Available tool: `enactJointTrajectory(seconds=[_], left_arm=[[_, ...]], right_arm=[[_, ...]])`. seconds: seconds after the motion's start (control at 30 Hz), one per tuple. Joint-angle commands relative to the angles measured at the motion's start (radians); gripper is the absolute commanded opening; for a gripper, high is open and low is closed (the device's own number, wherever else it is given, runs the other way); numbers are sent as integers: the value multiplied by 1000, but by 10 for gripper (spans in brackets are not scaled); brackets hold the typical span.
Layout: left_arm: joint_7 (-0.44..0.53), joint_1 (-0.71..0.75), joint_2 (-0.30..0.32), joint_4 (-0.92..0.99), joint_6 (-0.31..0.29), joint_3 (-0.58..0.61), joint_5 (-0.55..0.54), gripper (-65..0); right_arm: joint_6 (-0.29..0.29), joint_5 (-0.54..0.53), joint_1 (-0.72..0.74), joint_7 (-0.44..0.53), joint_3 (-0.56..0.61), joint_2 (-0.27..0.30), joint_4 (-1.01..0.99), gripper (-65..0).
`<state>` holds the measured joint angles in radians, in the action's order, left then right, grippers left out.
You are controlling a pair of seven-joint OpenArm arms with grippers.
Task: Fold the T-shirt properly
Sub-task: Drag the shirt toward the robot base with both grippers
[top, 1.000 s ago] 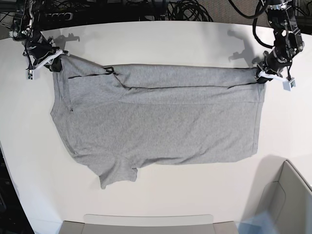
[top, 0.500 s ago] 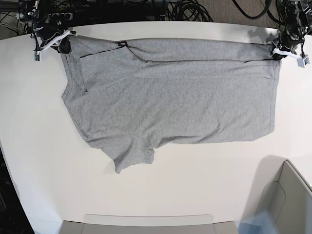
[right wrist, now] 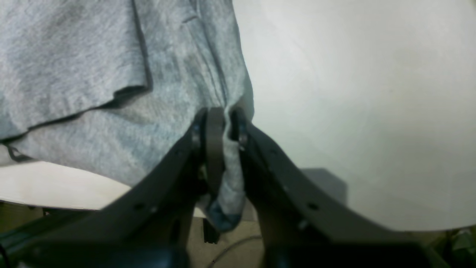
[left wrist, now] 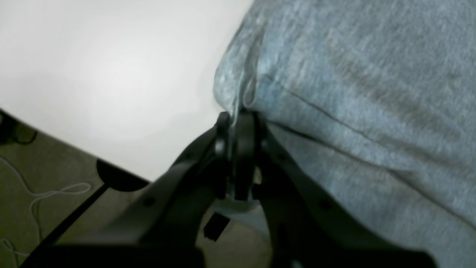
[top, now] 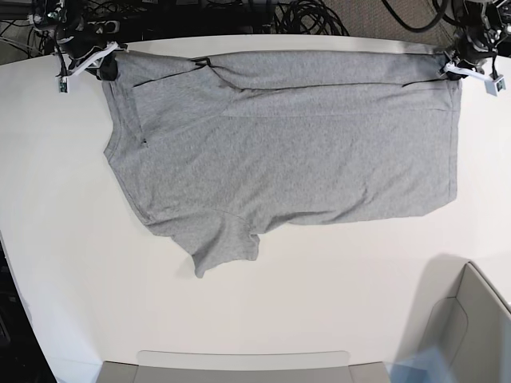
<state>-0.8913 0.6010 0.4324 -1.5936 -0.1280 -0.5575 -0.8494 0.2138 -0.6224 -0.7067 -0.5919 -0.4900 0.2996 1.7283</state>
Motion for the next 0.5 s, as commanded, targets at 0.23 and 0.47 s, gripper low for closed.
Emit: enactJointTrajectory(seconds=[0.23, 0.47], left_arm=[[18, 0, 23, -119, 3, -14, 3, -506], [16, 0, 23, -155, 3, -16, 3, -507]], right_arm=[[0, 8, -6, -15, -8, 11, 92, -413], [-4, 8, -61, -17, -65, 2, 184, -413]])
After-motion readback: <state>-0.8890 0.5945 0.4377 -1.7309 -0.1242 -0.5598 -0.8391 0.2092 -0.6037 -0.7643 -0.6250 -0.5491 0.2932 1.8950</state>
